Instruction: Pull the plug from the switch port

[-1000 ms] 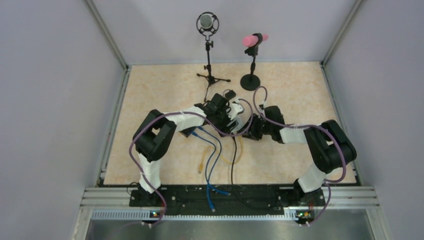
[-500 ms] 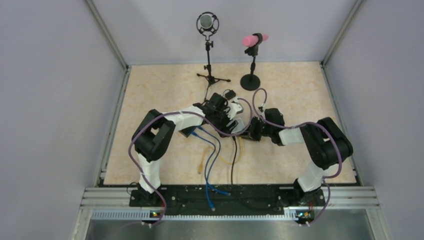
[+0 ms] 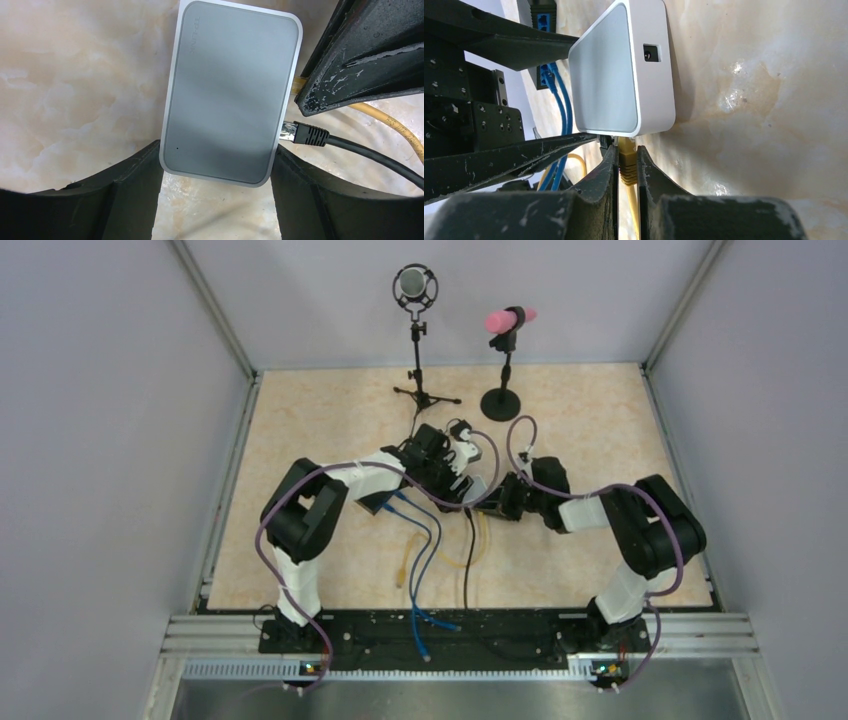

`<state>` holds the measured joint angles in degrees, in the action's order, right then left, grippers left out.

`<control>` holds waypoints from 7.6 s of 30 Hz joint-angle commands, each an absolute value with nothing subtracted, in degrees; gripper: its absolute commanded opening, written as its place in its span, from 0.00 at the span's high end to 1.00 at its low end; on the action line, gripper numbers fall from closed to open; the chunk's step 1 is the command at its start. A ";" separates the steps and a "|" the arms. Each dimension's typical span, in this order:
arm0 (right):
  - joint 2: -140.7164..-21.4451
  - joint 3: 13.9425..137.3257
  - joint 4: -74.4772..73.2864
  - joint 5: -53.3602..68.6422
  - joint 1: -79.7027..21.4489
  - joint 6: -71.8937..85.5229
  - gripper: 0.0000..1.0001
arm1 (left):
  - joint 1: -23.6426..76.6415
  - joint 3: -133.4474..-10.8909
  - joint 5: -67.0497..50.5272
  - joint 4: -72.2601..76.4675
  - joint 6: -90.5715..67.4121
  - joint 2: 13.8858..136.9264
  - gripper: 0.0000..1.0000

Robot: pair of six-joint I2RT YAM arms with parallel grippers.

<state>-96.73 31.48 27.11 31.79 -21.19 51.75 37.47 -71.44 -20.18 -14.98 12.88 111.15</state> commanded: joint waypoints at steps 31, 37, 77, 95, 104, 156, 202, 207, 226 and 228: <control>-100.19 31.03 34.03 41.95 -17.16 56.19 1.00 | 34.86 -67.81 -18.95 -16.66 6.92 115.24 0.93; -99.35 34.46 23.34 42.45 -16.72 48.96 1.00 | 34.10 -68.07 -17.23 -16.46 6.58 115.46 0.94; -83.21 44.60 -5.22 0.61 -11.65 32.11 1.00 | 34.10 -67.89 -15.42 -17.89 7.04 108.74 0.96; -67.17 47.11 -19.15 -16.68 -9.17 24.05 1.00 | 34.12 -66.39 -15.45 -15.73 6.50 104.17 0.97; -68.36 51.75 -17.73 2.42 -6.60 21.93 1.00 | 34.19 -66.54 -17.04 -16.66 7.26 103.42 0.96; -79.88 51.06 -11.10 12.99 -21.84 29.90 0.51 | 34.28 -64.29 -15.56 -14.04 4.89 102.21 0.97; -78.91 46.49 -19.49 12.98 -28.86 16.51 0.60 | 34.30 -66.09 -16.68 -15.92 6.10 103.98 0.97; -77.78 47.13 -20.35 10.55 -28.90 16.38 0.85 | 34.31 -66.03 -16.52 -16.24 6.45 103.88 0.97; -72.01 50.24 -27.10 -9.98 -18.88 25.94 0.95 | 34.34 -66.87 -18.34 -16.53 6.13 102.92 0.97; -72.85 50.53 -26.22 -11.77 -18.23 28.06 0.95 | 34.33 -66.88 -18.58 -16.46 5.99 102.94 0.97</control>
<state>-74.04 48.86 -28.23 -8.49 -21.02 22.90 34.48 -64.84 -16.95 -17.15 5.93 104.73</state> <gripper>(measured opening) 0.058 0.756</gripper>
